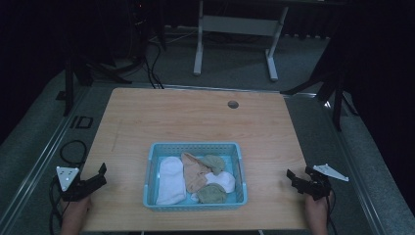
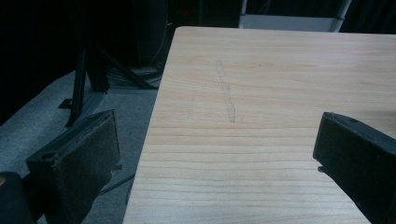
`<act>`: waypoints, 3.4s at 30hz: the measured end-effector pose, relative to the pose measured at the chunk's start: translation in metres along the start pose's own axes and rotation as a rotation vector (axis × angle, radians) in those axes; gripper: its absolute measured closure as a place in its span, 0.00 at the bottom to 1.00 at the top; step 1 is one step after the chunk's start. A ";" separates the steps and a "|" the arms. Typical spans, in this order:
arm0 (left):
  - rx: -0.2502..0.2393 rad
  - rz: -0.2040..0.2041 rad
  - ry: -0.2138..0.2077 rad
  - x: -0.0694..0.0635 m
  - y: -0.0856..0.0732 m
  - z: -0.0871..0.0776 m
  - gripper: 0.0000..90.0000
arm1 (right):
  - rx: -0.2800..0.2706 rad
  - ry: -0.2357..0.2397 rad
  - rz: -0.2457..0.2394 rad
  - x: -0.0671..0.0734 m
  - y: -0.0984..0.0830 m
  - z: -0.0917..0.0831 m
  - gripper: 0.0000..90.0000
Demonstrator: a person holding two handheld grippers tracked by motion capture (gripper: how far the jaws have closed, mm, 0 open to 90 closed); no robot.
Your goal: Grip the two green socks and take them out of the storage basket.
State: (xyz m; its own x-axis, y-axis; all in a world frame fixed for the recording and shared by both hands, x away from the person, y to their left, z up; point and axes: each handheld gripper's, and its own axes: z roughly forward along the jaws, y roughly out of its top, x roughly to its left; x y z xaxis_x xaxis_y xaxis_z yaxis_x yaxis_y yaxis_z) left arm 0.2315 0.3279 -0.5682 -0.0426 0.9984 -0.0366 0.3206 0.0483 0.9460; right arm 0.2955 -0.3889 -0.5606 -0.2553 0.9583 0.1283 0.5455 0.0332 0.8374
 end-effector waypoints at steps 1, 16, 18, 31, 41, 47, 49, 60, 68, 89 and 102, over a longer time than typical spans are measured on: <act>0.000 0.000 0.000 0.000 0.000 0.000 0.00 | 0.001 0.004 -0.005 0.000 0.000 0.000 0.16; 0.006 -0.002 0.000 0.000 0.000 0.000 0.00 | 0.069 0.226 -0.148 -0.007 0.004 -0.004 0.15; 0.007 0.000 0.001 0.000 0.000 0.000 0.00 | 0.092 0.256 -0.173 -0.009 0.006 -0.007 0.15; 0.006 0.000 -0.007 0.000 0.000 0.000 0.00 | 0.268 0.415 -0.258 -0.002 0.015 -0.009 0.14; 0.002 0.004 -0.012 0.000 0.000 0.000 0.00 | 0.418 0.519 -0.367 0.022 0.027 -0.009 0.14; 0.004 0.003 -0.015 0.000 0.000 -0.001 0.00 | 0.442 0.542 -0.469 0.038 0.031 -0.010 0.14; 0.002 0.004 -0.020 0.000 0.000 -0.001 0.00 | 0.452 0.558 -0.497 0.044 0.032 -0.010 0.14; 0.003 0.006 -0.017 -0.001 0.000 -0.001 0.00 | 0.527 0.602 -0.604 0.070 0.046 -0.013 0.14; 0.005 0.006 -0.020 0.000 0.000 -0.001 0.00 | 0.542 0.580 -0.629 0.088 0.057 -0.012 0.14; 0.010 0.009 -0.024 0.000 0.000 0.000 0.00 | 0.501 0.629 -0.756 0.131 0.106 -0.025 0.15; 0.008 0.010 -0.025 0.000 0.000 0.000 0.00 | 0.456 0.688 -0.766 0.167 0.129 -0.022 0.15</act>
State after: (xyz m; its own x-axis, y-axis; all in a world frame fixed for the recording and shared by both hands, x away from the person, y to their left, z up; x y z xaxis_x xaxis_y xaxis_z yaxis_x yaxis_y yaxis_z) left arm 0.2312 0.3277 -0.5680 -0.0154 0.9993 -0.0353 0.3288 0.0384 0.9436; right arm 0.3060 -0.2305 -0.4193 -0.9572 0.2855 0.0472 0.2610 0.7812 0.5670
